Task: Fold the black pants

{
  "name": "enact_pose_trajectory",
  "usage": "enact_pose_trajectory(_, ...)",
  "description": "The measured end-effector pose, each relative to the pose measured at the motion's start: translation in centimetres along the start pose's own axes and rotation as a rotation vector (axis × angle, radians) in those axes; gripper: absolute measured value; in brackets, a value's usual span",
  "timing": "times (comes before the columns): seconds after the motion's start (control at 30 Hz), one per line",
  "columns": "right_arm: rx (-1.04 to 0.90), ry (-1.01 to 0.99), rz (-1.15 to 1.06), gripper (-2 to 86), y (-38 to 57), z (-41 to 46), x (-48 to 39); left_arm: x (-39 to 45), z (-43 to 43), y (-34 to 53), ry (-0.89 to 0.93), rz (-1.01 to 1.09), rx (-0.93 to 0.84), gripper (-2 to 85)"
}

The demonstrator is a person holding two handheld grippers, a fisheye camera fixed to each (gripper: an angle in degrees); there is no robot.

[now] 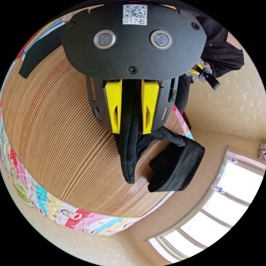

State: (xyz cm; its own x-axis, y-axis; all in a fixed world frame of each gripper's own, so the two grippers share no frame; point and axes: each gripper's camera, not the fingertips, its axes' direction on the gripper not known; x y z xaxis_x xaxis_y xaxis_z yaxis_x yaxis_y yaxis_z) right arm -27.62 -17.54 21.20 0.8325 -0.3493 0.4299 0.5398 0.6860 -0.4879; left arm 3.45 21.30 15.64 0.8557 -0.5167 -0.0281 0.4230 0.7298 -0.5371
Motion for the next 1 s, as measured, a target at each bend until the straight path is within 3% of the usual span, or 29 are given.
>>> enact_pose_trajectory(0.27, 0.294, -0.645, -0.036, 5.5, 12.8, -3.3, 3.1, -7.3, -2.7, -5.9, 0.091, -0.161, 0.2, 22.5)
enact_pose_trajectory(0.37, 0.394, -0.803, -0.077, 4.6, 18.5, -4.3, 2.8, -9.8, -1.5, -6.3, 0.082, -0.287, 0.214, 22.0)
enact_pose_trajectory(0.43, 0.504, -0.852, -0.106, 3.8, 23.2, -6.7, 3.1, -9.2, -2.8, -5.7, 0.052, -0.259, 0.286, 16.3)
enact_pose_trajectory(0.5, 0.595, -0.798, -0.144, 3.2, 26.4, -9.9, 3.0, -6.1, -5.8, -5.5, 0.089, -0.065, 0.399, 1.0)
enact_pose_trajectory(0.63, 0.839, -0.63, -0.217, 2.6, 30.2, -19.3, 3.1, 0.2, -8.8, -9.8, 0.018, 0.15, 0.387, -0.7)
enact_pose_trajectory(0.77, 0.99, -0.411, -0.164, 3.0, 26.1, -26.5, 5.9, 4.8, -8.7, -15.4, 0.005, 0.258, 0.344, -0.5)
enact_pose_trajectory(0.83, 1.029, -0.153, -0.024, 4.4, 19.9, -29.8, 10.4, 5.7, -7.7, -16.3, 0.031, 0.279, 0.307, 0.3)
enact_pose_trajectory(1.0, 0.829, 0.092, 0.548, 8.9, 13.1, -28.8, 21.0, 4.9, -2.7, -11.1, -0.058, 0.293, 0.155, 7.3)
